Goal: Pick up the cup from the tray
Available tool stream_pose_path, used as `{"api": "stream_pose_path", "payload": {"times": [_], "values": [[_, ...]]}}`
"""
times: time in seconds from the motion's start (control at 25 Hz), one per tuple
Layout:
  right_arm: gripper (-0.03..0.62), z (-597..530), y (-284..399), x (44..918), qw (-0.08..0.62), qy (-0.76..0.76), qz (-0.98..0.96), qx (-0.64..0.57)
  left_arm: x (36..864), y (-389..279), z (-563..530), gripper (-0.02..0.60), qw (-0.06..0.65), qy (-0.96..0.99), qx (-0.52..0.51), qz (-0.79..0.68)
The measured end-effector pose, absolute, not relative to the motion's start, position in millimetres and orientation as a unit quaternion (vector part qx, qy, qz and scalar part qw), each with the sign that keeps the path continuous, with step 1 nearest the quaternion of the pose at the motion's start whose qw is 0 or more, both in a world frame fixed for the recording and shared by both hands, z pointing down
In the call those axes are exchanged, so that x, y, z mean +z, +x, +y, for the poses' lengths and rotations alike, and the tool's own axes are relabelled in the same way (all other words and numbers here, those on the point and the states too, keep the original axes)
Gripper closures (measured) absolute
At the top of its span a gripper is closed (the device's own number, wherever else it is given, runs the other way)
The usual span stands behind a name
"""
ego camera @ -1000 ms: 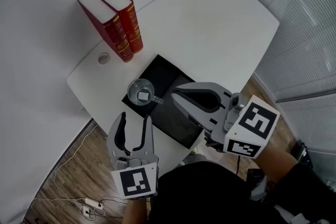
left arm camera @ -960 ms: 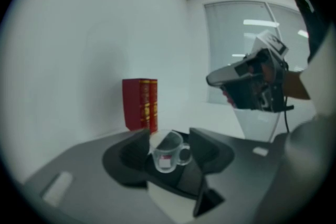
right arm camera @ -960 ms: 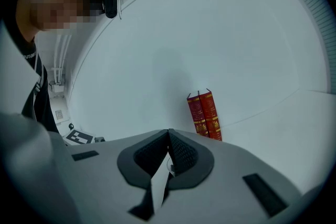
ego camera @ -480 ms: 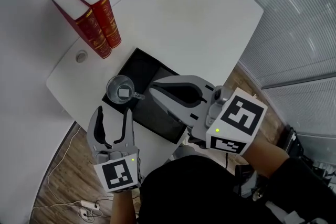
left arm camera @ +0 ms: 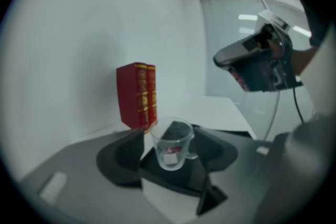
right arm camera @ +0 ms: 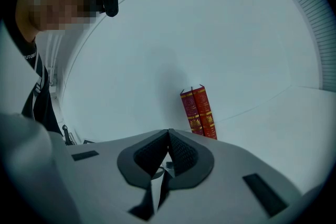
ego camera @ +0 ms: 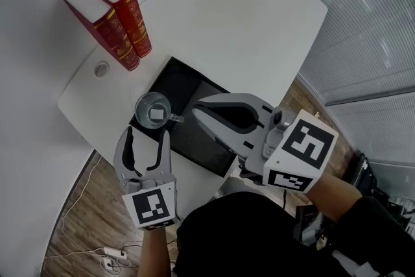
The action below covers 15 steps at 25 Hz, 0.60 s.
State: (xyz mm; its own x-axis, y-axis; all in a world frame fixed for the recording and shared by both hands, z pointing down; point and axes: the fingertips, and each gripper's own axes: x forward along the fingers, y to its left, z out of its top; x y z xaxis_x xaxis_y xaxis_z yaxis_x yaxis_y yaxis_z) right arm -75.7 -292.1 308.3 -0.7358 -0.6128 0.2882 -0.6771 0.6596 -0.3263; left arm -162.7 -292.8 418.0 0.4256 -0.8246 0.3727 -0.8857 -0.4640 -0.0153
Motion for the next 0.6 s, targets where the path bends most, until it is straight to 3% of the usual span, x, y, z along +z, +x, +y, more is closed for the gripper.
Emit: {"api": "stream_pose_path", "payload": {"times": [0.6], "values": [[0.58,-290.2,-68.1,321.4,0.085,0.372,-0.897,0.224,463.8,-157.4,-307.1,0.207,0.089,0.848,0.219,-0.474]]}}
